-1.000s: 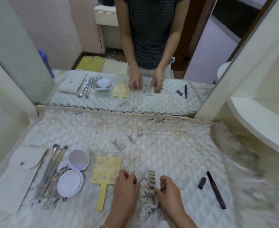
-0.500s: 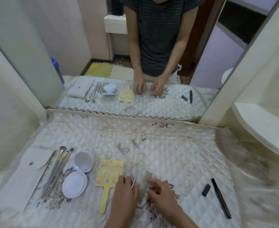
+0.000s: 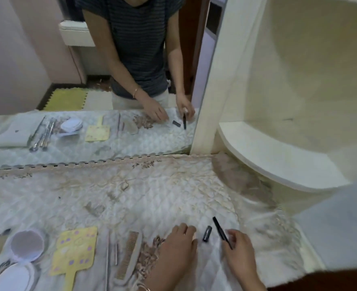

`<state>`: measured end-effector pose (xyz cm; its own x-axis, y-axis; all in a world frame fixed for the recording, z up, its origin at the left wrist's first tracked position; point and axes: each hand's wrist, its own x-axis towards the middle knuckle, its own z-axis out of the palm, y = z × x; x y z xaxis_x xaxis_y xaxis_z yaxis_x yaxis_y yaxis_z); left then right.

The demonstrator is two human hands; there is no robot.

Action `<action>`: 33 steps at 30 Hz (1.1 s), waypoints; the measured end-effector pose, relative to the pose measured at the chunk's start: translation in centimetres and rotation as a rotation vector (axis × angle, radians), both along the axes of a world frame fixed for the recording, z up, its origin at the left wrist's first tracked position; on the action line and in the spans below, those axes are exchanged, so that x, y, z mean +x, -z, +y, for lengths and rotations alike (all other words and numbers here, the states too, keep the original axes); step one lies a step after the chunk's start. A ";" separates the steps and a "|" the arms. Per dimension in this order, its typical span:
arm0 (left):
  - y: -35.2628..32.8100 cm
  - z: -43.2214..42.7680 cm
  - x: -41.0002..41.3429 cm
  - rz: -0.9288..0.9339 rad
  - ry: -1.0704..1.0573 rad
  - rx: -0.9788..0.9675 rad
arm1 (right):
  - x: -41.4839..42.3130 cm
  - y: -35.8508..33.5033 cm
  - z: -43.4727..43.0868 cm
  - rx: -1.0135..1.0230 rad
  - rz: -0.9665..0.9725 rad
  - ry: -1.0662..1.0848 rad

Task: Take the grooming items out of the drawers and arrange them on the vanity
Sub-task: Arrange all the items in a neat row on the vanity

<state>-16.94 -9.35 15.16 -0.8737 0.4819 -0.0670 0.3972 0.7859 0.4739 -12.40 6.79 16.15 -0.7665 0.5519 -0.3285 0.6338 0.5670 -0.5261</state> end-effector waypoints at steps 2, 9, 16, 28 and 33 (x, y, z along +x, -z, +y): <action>-0.5 2.8 -0.9 -0.113 0.001 -0.023 | 0.0 -0.3 0.1 -0.049 -0.036 -0.053; -0.4 5.6 -2.1 -0.324 -0.032 -0.163 | -1.0 0.1 -0.3 -0.117 -0.004 -0.084; -1.8 4.0 -1.8 -0.387 -0.019 -0.091 | -2.2 -0.2 -2.5 -0.269 0.035 -0.105; -0.7 5.6 -2.2 -0.419 -0.136 -0.066 | -1.2 0.0 -0.5 -0.321 0.091 0.177; -0.6 5.7 -3.2 -0.396 -0.150 -0.065 | 0.7 -0.6 1.3 -0.273 0.082 0.148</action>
<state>-20.16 -3.63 15.77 -0.8347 0.3349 -0.4372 0.0733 0.8544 0.5144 -11.68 8.08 16.70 -0.7144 0.5592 -0.4207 0.6482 0.3023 -0.6989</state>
